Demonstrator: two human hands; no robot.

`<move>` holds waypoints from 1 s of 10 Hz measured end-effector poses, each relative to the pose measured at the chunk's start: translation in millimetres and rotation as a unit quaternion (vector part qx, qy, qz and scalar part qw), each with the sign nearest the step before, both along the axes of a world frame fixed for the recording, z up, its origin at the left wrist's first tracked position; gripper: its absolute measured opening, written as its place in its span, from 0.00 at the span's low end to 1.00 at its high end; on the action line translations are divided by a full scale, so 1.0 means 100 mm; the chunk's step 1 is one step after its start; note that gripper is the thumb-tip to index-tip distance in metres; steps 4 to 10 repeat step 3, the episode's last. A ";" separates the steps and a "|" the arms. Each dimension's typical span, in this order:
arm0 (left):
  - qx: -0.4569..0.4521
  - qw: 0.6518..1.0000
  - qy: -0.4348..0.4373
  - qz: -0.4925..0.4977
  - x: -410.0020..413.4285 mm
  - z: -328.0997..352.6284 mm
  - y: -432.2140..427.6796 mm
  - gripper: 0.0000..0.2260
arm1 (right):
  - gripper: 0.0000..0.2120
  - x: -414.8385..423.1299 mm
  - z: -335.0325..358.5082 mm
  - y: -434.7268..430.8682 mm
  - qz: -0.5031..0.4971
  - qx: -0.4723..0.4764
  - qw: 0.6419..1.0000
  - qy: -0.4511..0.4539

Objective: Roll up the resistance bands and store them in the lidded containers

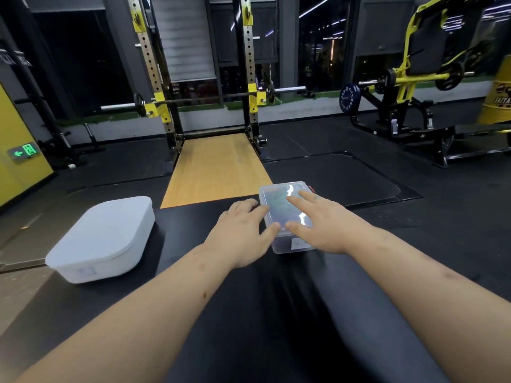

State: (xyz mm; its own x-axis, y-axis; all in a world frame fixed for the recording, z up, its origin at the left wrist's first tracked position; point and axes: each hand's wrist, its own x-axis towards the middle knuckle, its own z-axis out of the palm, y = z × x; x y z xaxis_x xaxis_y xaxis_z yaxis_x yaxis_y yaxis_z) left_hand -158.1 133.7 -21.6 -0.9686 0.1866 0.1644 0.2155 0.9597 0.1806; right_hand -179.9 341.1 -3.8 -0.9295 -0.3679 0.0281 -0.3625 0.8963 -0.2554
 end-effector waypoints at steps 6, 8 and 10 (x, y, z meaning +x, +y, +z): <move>0.005 0.995 0.099 0.005 0.77 0.56 -0.55 0.23 | 0.31 0.77 0.62 -0.54 0.058 -0.005 0.995 0.076; 0.005 0.995 0.099 0.005 0.77 0.56 -0.55 0.23 | 0.31 0.77 0.62 -0.54 0.058 -0.005 0.995 0.076; 0.005 0.995 0.099 0.005 0.77 0.56 -0.55 0.23 | 0.31 0.77 0.62 -0.54 0.058 -0.005 0.995 0.076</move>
